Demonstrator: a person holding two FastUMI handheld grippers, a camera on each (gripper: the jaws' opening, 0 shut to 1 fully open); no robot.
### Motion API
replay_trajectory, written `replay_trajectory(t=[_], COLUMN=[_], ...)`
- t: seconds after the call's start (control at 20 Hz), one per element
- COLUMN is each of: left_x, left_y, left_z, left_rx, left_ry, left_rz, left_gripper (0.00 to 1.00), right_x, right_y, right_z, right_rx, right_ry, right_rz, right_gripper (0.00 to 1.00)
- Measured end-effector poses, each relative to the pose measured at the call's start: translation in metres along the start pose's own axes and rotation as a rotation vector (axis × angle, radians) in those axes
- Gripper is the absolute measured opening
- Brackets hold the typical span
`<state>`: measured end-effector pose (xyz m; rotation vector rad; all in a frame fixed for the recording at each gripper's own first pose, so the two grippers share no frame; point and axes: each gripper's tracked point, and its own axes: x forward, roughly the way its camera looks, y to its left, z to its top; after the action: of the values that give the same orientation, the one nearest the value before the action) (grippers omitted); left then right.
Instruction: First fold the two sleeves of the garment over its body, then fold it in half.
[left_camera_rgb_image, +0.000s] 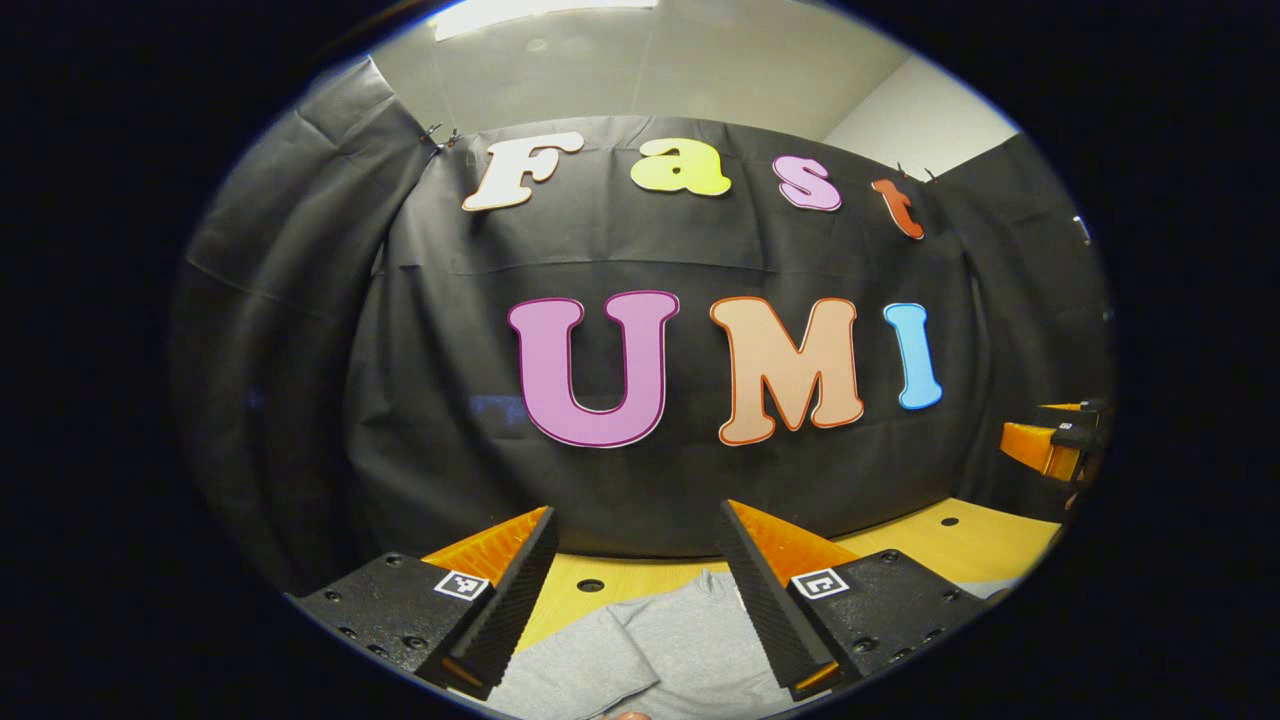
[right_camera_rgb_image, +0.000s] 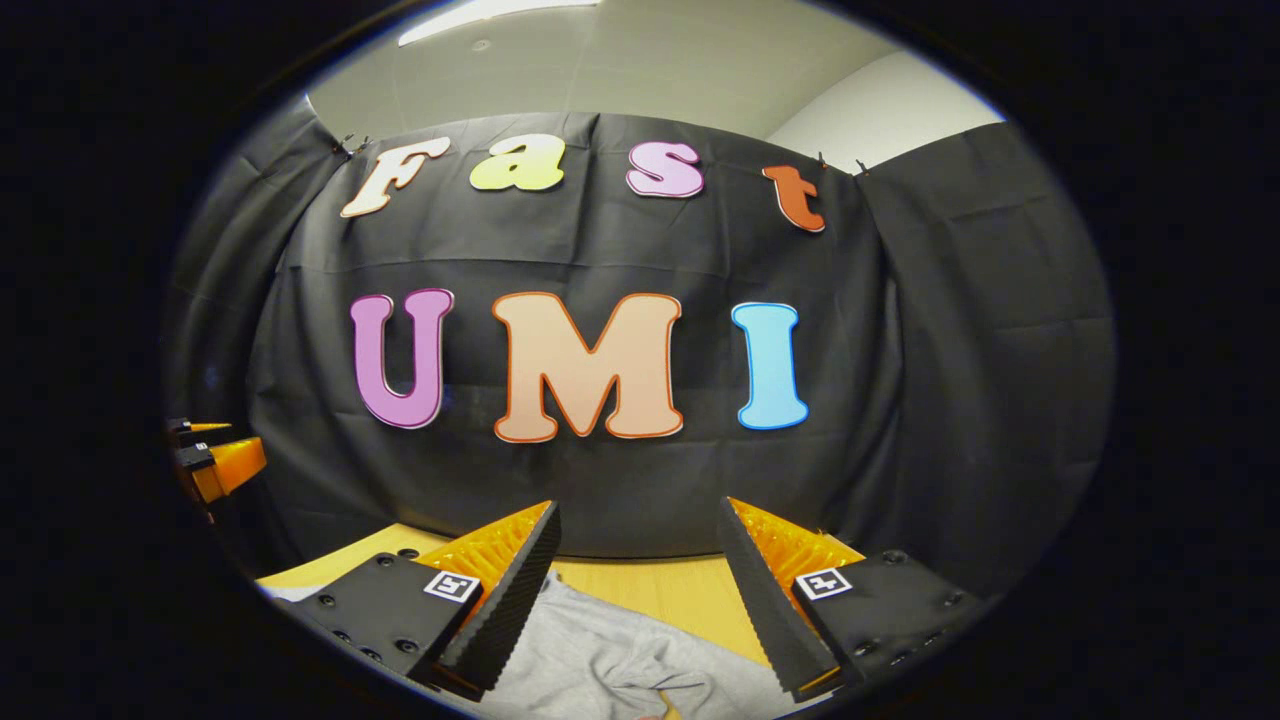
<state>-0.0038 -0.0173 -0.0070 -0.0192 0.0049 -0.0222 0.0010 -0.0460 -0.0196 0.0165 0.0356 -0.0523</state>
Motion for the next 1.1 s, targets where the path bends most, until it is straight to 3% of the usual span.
replay_trajectory(t=[0.3, 0.55, 0.7, 1.1], left_x=[0.003, 0.005, 0.005, 0.006], left_y=[-0.006, -0.017, -0.023, -0.059], left_z=[-0.001, -0.005, -0.004, -0.003], left_rx=[0.004, 0.001, 0.012, 0.018], left_ry=[-0.002, 0.001, 0.002, -0.002], left_rz=[-0.020, -0.045, -0.060, -0.109], left_gripper=[0.93, 0.94, 0.93, 0.93], right_x=[0.003, -0.019, -0.046, -0.124], right_y=[-0.099, -0.175, -0.202, -0.229], right_z=[-0.044, -0.100, -0.144, -0.253], right_rx=[-0.078, -0.145, -0.153, -0.068], right_ry=[0.094, 0.226, 0.351, 0.688], right_rz=[-0.165, -0.279, -0.290, -0.274], right_gripper=[0.99, 0.99, 1.00, 1.00])
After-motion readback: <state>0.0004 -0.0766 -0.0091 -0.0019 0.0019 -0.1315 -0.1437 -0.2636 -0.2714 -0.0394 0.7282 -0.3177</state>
